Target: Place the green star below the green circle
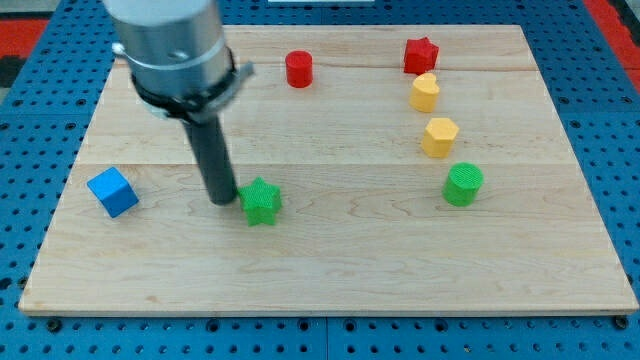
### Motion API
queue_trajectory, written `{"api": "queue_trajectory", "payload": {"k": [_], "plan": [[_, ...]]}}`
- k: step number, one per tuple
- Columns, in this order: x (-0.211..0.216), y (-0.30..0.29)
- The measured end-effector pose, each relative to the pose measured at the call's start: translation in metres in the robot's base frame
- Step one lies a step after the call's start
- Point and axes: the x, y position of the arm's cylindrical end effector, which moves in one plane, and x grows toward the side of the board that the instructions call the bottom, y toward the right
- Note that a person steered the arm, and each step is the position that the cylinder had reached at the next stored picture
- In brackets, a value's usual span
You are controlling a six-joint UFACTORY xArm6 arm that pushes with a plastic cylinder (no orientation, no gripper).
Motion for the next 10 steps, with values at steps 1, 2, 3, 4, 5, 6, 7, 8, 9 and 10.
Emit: {"api": "queue_trajectory", "payload": {"k": [1,2,3,4,5,6,7,8,9,10], "plan": [[0.034,0.059],[0.039,0.121],[0.036,0.057],[0.025,0.084],[0.012,0.105],[-0.012,0.105],[-0.024,0.103],[-0.014,0.125],[0.005,0.153],[0.008,0.187]]}}
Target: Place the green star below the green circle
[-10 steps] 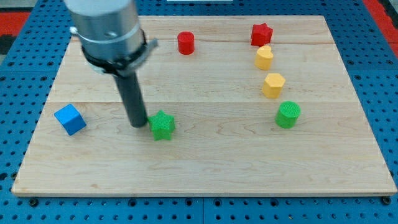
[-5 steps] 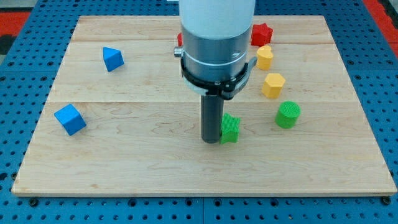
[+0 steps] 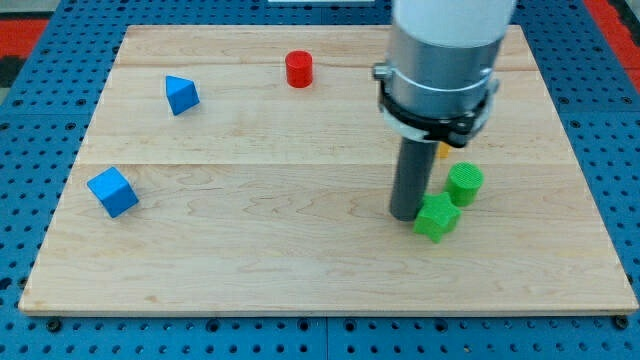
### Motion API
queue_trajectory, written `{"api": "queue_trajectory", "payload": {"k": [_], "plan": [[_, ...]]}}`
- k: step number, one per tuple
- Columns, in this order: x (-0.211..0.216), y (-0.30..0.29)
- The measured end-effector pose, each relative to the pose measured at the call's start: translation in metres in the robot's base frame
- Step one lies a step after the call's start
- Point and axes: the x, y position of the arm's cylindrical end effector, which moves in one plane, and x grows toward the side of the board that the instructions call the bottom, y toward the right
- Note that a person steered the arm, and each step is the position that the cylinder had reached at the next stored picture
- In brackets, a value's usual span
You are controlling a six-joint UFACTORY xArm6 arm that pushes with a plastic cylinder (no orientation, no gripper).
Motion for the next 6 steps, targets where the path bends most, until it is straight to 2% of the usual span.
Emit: {"api": "queue_trajectory", "payload": {"k": [1,2,3,4,5,6], "plan": [[0.000,0.029],[0.013,0.024],[0.071,0.019],[0.095,0.052],[0.083,0.125],[0.012,0.140]]}}
